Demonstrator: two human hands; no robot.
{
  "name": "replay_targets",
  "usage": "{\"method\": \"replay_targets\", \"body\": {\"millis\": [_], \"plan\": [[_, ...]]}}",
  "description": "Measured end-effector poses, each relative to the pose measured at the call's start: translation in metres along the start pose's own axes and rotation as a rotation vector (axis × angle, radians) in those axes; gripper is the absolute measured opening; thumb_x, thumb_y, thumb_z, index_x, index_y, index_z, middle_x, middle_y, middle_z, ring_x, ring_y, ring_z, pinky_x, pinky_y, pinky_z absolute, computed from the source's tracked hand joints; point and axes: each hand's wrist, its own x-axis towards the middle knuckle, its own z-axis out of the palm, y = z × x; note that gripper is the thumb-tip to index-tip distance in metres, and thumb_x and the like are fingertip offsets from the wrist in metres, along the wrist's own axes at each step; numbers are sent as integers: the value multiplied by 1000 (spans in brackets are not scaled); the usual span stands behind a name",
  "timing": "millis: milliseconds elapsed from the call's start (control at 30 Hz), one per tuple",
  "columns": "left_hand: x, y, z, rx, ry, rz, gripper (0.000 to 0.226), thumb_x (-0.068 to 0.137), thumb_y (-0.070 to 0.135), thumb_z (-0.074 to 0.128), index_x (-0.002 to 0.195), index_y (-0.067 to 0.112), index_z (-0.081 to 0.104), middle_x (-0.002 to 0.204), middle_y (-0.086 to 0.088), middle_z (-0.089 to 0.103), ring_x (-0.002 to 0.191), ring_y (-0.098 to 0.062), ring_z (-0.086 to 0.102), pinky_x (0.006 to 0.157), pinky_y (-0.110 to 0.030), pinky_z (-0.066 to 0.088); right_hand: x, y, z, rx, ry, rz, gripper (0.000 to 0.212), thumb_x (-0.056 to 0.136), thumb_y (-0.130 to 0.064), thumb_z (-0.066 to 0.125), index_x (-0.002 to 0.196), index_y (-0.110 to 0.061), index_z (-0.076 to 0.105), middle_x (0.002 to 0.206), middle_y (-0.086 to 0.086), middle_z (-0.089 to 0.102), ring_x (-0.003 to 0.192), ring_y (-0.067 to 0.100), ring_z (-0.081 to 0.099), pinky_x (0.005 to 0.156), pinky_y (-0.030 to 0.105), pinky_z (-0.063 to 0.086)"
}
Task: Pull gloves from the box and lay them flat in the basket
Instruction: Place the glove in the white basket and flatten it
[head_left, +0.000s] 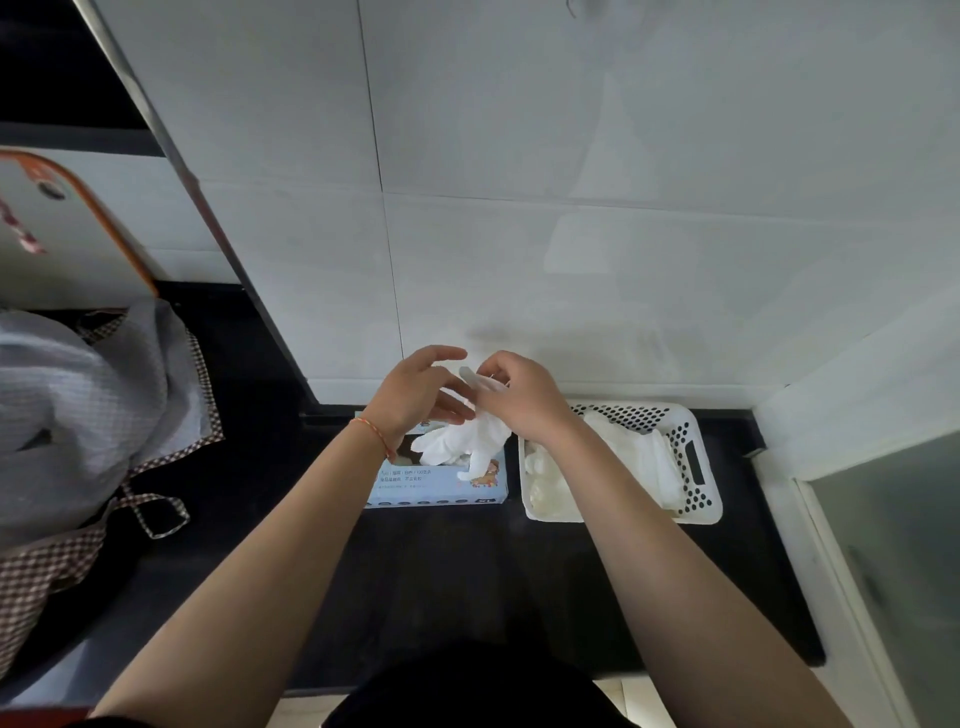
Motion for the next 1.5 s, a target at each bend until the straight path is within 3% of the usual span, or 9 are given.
{"method": "replay_targets", "body": {"millis": [233, 367, 533, 767, 900, 1067, 1167, 1300, 1500], "plan": [[6, 10, 3, 385, -48, 210, 36, 85, 5, 62, 111, 30, 67, 124, 12, 58, 112, -1, 52, 87, -15, 42, -11, -13, -33, 136, -35, -38, 17, 89, -35, 66, 78, -22, 67, 69, -8, 55, 61, 7, 49, 58, 22, 37], [11, 17, 13, 407, 8, 297, 5, 83, 22, 74, 88, 21, 73, 98, 11, 71, 101, -6, 62, 95, -24, 41, -10, -10, -48, 95, 104, -22, 10, 88, -18, 57, 80, -19, 63, 70, -7, 55, 63, 8, 49, 58, 25, 38], [11, 26, 31, 391, 17, 355, 13, 82, 19, 76, 82, 11, 66, 74, 7, 64, 66, -2, 56, 70, -18, 45, -16, -5, -62, 77, 173, -69, 19, 85, -29, 69, 79, -13, 59, 67, -9, 49, 61, 8, 44, 57, 24, 36], [22, 7, 48, 588, -148, 179, 26, 87, 27, 72, 74, 5, 64, 64, -2, 48, 61, -18, 40, 61, -30, 36, -16, 8, -81, 174, 350, -91, 16, 91, -25, 64, 85, -10, 67, 66, -10, 55, 59, 3, 47, 58, 17, 37], [26, -1, 54, 538, -89, 102, 44, 89, 36, 67, 65, 10, 41, 60, -2, 32, 56, -15, 29, 55, -24, 27, -18, 31, -94, 153, 472, -28, 19, 94, -24, 62, 86, -7, 65, 72, -4, 59, 67, 9, 51, 63, 17, 38], [34, -10, 61, 104, -110, 26, 29, 84, 28, 65, 81, 0, 68, 83, -11, 67, 85, -24, 63, 89, -34, 53, -26, 57, -105, 270, 460, 138, 22, 97, -25, 58, 79, -13, 61, 57, -6, 52, 49, 4, 47, 50, 17, 38], [44, -13, 72, 64, -98, -5, 20, 92, 21, 59, 76, 12, 67, 71, 0, 60, 69, -18, 54, 73, -29, 50, -33, 77, -111, 438, 382, 273, 19, 96, -26, 60, 82, -14, 63, 48, -7, 48, 43, 9, 44, 41, 18, 36], [57, -22, 99, 332, -145, -103, 19, 92, 23, 59, 76, 16, 65, 69, 2, 57, 52, -11, 46, 49, -18, 39, -39, 116, -113, 388, 298, 429, 18, 92, -18, 64, 108, -18, 59, 79, -1, 58, 61, 11, 55, 43, 20, 43], [89, -53, 142, 673, -185, -90, 17, 94, 24, 57, 85, 11, 64, 76, -1, 56, 66, -19, 50, 59, -25, 41, -49, 177, -116, 250, 168, 427, 28, 91, 4, 42, 105, -20, 49, 100, 7, 54, 72, 16, 52, 45, 14, 46]]}}
